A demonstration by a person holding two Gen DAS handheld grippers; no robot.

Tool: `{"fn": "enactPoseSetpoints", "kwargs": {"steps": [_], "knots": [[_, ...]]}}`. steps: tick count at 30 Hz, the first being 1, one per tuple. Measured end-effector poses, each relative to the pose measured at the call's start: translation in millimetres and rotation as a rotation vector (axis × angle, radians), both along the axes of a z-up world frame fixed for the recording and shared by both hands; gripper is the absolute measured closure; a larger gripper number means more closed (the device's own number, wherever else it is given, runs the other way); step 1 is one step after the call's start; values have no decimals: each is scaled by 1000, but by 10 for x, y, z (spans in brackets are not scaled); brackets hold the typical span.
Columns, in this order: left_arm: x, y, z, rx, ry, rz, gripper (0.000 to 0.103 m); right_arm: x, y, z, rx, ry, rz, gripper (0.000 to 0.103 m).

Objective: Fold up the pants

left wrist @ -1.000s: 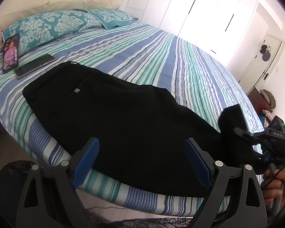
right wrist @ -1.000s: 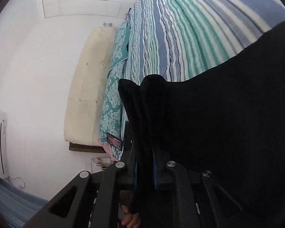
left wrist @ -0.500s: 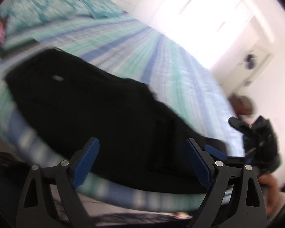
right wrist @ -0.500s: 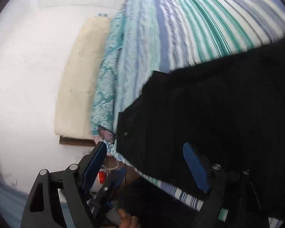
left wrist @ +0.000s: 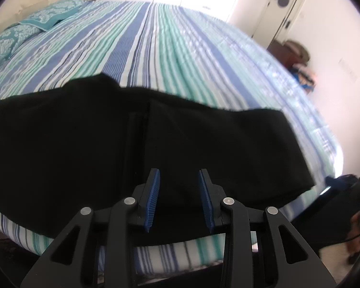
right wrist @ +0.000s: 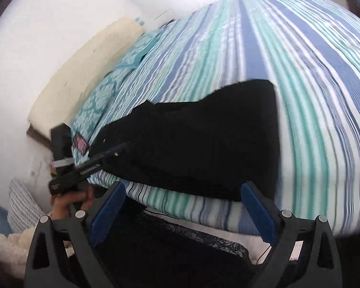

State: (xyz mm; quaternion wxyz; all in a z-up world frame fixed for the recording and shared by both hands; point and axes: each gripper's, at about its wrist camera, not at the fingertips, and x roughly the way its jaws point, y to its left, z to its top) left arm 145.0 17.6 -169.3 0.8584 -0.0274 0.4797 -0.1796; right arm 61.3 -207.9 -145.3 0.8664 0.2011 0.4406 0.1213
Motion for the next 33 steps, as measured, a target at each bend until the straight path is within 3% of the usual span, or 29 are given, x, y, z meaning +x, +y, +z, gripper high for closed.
{"fn": "enactPoseSetpoints", "kwargs": {"steps": [3, 4, 6, 9, 13, 14, 15, 16, 18, 23, 27, 29, 31, 33], "knots": [[27, -33, -49, 87, 0, 39, 63, 1, -90, 23, 3, -18, -31, 7], [17, -28, -40, 98, -4, 59, 53, 11, -86, 42, -3, -31, -30, 7], [7, 38, -11, 74, -15, 86, 48, 3, -72, 57, -4, -44, -14, 7], [18, 70, -31, 21, 7, 64, 49, -63, -88, 88, -16, -45, 7, 7], [27, 56, -113, 3, 50, 56, 59, -9, -43, 79, -9, -48, 12, 7], [33, 81, -131, -9, 55, 65, 65, -1, -41, 81, -7, -51, 12, 7], [43, 110, -138, -15, 63, 78, 84, 21, -13, 72, -8, -53, 14, 7], [61, 147, -159, -33, 70, 87, 90, 38, 9, 68, -10, -56, 17, 7], [45, 241, -155, -76, 68, 112, 91, 41, 34, 76, -22, -64, 24, 7], [-145, 401, 70, -58, -24, 155, 92, 29, 14, 91, -59, -73, 11, 7], [-58, 510, -120, -25, 41, 190, 92, 5, -111, 81, -84, -74, -45, 7], [-56, 544, -172, -43, 55, 199, 91, 19, -113, 70, -155, -65, -56, 7], [-93, 531, -148, -32, 47, 193, 91, 41, -45, 83, -203, -74, -25, 7], [-114, 500, -148, -13, 43, 184, 91, 80, 56, 117, -162, -108, 47, 7]]}}
